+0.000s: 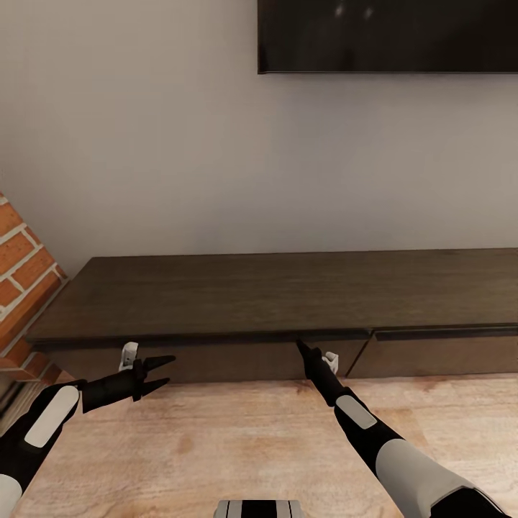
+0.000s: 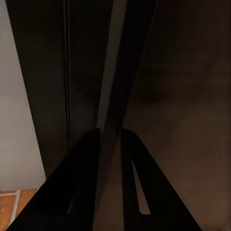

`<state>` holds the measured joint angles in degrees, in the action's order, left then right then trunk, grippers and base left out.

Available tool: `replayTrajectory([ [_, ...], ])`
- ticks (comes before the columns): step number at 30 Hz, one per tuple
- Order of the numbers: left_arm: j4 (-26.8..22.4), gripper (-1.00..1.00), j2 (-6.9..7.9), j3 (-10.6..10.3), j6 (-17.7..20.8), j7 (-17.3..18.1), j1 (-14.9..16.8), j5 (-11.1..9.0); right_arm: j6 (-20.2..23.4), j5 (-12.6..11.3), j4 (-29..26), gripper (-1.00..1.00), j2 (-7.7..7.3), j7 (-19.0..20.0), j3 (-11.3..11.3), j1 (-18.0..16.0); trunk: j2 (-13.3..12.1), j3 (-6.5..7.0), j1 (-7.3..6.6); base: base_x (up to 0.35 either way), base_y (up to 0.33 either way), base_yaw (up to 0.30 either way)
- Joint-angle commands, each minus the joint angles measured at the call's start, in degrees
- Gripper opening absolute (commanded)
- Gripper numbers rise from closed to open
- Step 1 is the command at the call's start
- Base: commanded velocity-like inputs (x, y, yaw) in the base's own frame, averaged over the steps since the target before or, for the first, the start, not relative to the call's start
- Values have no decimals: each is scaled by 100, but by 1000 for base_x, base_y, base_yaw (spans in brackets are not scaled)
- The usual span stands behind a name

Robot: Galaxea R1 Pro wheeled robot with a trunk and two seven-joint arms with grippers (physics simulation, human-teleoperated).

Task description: Place each of the two pumpkins and all three candles from the living room inside a cabinet in the living room (use any cabinet), then make sure every cabinet is closed, and position the cauldron so it is next to a table in the living room.

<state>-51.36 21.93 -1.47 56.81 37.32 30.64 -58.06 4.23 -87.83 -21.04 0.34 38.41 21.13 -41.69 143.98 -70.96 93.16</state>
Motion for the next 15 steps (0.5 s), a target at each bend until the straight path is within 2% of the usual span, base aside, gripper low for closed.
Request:
replayTrajectory([
  [1, 4, 100, 4, -11, 14, 21, 4, -3, 51, -85, 3, -100, 0, 35, 20, -5, 2, -4, -1, 0, 0, 0],
  [15, 4, 100, 4, -12, 14, 21, 4, -3, 34, -90, 3, -100, -4, 31, 14, -5, 2, -4, -1, 0, 0, 0],
])
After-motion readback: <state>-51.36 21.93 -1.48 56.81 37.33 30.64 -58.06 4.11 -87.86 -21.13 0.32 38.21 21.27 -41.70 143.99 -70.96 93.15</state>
